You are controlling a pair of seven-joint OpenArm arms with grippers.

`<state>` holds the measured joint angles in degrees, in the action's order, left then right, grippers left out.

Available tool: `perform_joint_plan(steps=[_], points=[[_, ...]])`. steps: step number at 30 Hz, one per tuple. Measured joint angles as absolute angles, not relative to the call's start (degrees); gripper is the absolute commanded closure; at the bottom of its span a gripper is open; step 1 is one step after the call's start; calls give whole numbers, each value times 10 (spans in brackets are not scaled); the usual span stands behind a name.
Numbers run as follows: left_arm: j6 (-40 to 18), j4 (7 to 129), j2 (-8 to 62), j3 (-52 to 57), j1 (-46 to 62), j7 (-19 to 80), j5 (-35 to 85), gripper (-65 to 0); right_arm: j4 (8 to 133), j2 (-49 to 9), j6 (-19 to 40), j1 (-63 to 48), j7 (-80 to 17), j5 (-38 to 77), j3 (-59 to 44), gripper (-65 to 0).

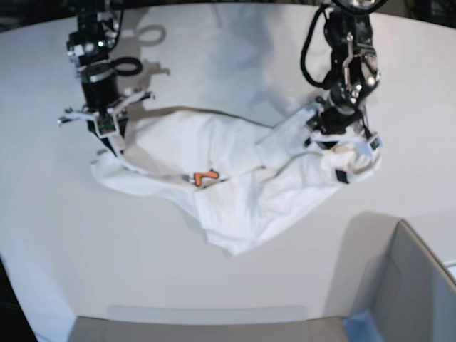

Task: Layout the t-shirt on the table in an organized manner, then fold the t-shirt properly
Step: 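Pull the shirt edges apart with both grippers to spread it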

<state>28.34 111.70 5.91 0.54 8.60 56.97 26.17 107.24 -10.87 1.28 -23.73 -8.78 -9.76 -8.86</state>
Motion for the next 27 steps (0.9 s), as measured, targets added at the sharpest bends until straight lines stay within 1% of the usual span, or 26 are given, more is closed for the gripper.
perform_joint_plan(steps=[8,12,16,21,23,25,27], points=[[282,1115,60,-22,104,574,266,-284,1072,-109,13,-246,-88,-98,-89,0],[283,1088,81,-22,110,577,264,-284,1072,-109,13,-252,-88,-98,-89,0],[282,1037,86,-18,106,547,255,-284,1072,-109,13,-251,-88,-98,-90,0],[277,1021,86,-24,98,526,253,-282,1072,-109,13,-252,-88,-98,-89,0],[279,1021,89,-45,98,522,243,-256,1072,-109,13,-253,-88,-98,-90,0],[279,1020,89,-66,98,516,240,-192,1072,-109,13,-253,-88,-98,-90,0],[279,1018,93,-90,96,511,241,-99,1072,-105,14,-255,-85,-98,-101,0]])
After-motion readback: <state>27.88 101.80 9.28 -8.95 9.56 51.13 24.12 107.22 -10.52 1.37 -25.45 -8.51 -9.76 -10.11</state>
